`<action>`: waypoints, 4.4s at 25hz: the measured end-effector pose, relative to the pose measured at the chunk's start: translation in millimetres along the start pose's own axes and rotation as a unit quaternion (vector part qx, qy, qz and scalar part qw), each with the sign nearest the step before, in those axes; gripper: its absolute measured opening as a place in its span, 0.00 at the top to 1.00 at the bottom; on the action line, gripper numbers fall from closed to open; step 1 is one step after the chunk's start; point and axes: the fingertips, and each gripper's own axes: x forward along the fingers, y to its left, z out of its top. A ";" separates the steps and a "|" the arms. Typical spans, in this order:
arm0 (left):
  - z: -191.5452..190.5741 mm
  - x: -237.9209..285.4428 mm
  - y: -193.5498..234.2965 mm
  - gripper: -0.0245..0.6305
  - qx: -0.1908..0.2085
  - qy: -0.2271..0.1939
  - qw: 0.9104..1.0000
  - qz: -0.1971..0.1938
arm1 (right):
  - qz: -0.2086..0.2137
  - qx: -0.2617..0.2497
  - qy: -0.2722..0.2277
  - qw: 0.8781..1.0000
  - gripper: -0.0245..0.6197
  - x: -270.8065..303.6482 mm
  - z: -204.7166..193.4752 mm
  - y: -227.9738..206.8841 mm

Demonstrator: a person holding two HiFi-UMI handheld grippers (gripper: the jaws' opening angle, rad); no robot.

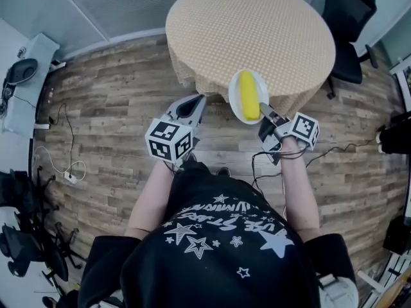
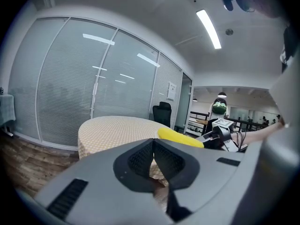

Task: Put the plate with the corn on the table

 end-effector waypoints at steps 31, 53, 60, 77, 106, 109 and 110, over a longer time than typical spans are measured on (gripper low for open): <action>16.7 115.4 180.9 0.95 -0.036 0.025 0.998 -0.051 | -0.014 0.020 -0.031 0.999 0.90 166.7 61.5 1.8; 32.5 169.8 309.5 0.95 -0.039 0.073 0.993 -0.084 | -0.037 0.034 -0.054 0.997 0.90 326.0 110.8 18.1; 32.0 176.4 307.1 0.95 -0.042 0.074 0.994 -0.067 | -0.044 0.035 -0.033 0.998 0.90 324.2 114.6 10.0; 46.3 196.1 297.5 0.95 -0.041 0.068 0.997 0.012 | -0.020 0.002 0.011 1.000 0.90 339.3 166.0 -8.9; 45.2 317.3 477.3 0.95 -0.039 0.128 0.990 -0.047 | -0.040 0.016 -0.022 0.999 0.90 536.9 217.1 -38.1; 42.9 327.0 492.6 0.95 -0.048 0.136 0.987 -0.063 | -0.049 0.026 -0.030 0.998 0.90 556.5 218.4 -39.8; 43.2 329.0 494.8 0.95 -0.050 0.138 0.987 -0.067 | -0.052 0.027 -0.032 0.998 0.90 559.4 218.9 -39.1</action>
